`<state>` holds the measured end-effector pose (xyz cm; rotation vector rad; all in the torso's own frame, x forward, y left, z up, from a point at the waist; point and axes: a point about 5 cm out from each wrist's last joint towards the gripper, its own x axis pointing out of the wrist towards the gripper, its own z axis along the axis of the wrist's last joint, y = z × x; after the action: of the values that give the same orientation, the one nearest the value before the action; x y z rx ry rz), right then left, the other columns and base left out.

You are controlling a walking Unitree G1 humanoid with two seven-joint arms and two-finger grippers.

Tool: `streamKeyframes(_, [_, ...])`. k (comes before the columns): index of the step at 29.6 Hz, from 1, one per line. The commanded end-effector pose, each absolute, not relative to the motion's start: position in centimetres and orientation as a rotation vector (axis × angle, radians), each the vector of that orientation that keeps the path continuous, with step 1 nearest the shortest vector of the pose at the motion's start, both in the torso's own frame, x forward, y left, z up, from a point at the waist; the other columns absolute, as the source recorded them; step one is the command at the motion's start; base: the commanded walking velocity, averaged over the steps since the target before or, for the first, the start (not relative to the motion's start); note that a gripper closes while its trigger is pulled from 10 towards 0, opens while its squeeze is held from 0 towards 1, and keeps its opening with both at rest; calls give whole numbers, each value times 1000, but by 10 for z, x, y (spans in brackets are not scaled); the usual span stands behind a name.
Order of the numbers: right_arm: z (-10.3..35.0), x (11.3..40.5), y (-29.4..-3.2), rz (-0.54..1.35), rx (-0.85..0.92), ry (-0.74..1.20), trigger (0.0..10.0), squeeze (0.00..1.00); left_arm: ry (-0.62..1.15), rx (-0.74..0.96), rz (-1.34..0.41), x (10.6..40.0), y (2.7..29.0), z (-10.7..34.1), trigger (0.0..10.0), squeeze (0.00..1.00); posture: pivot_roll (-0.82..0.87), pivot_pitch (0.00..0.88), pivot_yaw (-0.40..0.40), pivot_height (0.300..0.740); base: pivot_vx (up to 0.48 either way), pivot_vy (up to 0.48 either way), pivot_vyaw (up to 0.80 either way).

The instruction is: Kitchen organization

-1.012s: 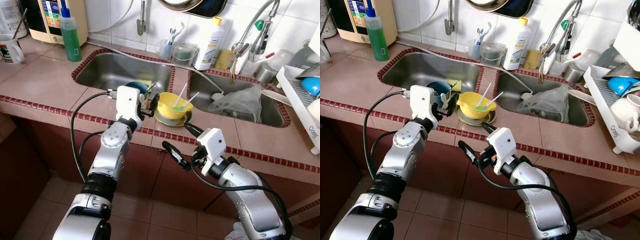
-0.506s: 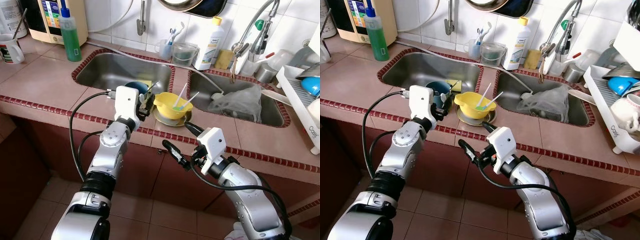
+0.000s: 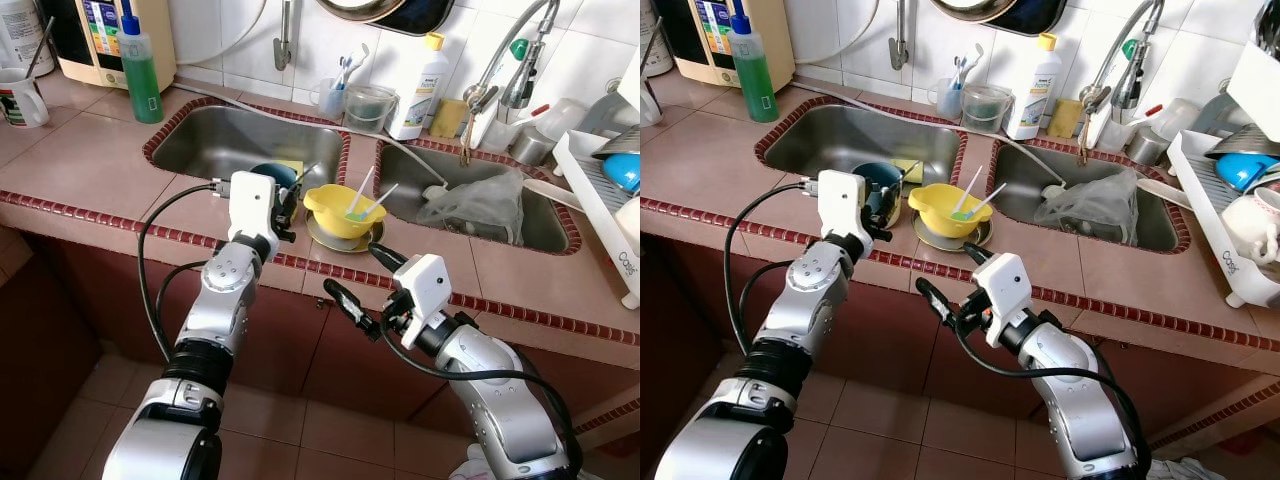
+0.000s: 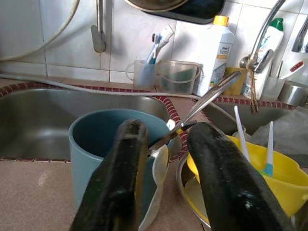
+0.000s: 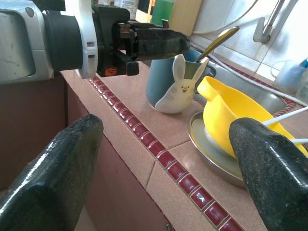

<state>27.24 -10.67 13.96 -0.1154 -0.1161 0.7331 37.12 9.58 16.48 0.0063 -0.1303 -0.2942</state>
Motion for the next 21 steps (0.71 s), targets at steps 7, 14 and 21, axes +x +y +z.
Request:
streamKeyframes(7, [146,274,-111,714,-122,-138,10000,0,-148,10,-307,375,89,172,0,0,62,0,-97,740,0,0,0])
streamKeyframes(14, [146,274,-111,713,-122,-141,10000,0,-152,8,-308,376,90,173,0,0,62,0,-97,740,0,0,0])
streamKeyframes(21, [146,275,-111,711,-120,-143,10000,0,-154,6,-306,376,90,174,0,0,63,0,-97,740,0,0,0])
